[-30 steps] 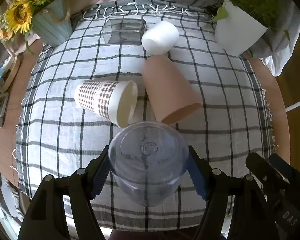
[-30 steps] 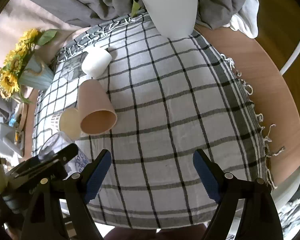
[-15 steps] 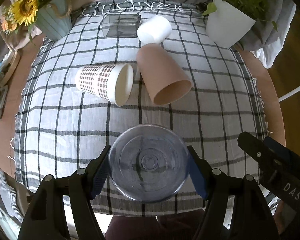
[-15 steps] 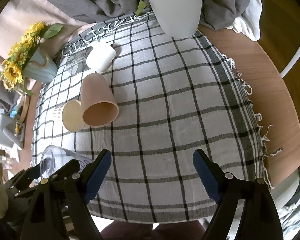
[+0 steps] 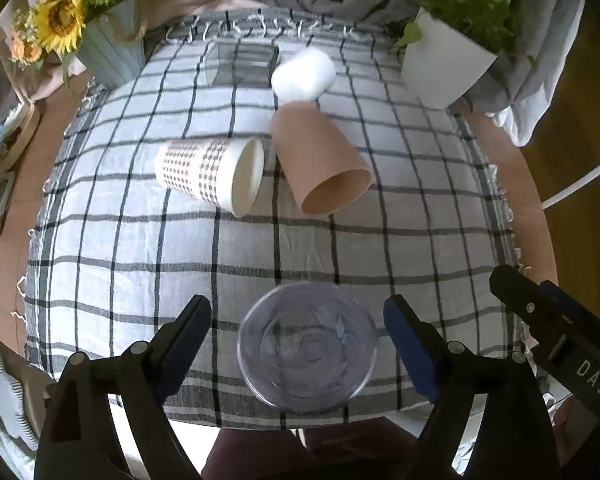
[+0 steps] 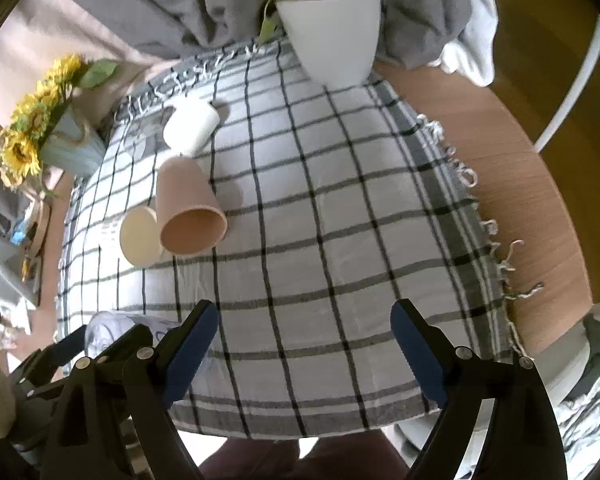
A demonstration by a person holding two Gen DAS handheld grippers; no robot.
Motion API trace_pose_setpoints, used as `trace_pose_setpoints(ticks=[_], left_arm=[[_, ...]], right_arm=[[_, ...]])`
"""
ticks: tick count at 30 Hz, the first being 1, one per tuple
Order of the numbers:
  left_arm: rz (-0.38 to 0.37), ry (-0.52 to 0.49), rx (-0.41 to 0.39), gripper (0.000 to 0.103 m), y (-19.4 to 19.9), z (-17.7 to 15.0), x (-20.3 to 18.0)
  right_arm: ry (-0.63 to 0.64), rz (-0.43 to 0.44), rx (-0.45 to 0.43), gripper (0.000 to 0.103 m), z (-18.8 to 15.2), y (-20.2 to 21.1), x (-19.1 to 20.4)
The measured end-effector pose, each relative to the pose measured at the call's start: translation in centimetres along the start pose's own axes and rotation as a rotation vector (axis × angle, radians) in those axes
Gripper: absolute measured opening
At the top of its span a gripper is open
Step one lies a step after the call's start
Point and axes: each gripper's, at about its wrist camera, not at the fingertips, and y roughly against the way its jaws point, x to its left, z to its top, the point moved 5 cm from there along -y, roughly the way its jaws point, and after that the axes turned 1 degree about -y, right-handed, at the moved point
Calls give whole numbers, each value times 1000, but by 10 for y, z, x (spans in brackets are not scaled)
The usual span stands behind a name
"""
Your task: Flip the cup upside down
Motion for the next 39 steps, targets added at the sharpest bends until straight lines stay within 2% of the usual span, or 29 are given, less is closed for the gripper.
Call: trace_pose_setpoints(ticks=[7, 14, 27, 39], left_arm=[[53, 1, -138, 96, 41, 3, 15], [101, 44, -218, 101, 65, 0, 48], [177, 42, -287, 102, 95, -17, 100], [183, 17, -302, 103, 103, -19, 131]], right_arm=[[8, -28, -120, 92, 0, 40, 10], [41, -10, -197, 93, -10, 65, 39], [120, 30, -247, 95, -40, 77, 98], [158, -2, -286, 101, -55, 86, 137]])
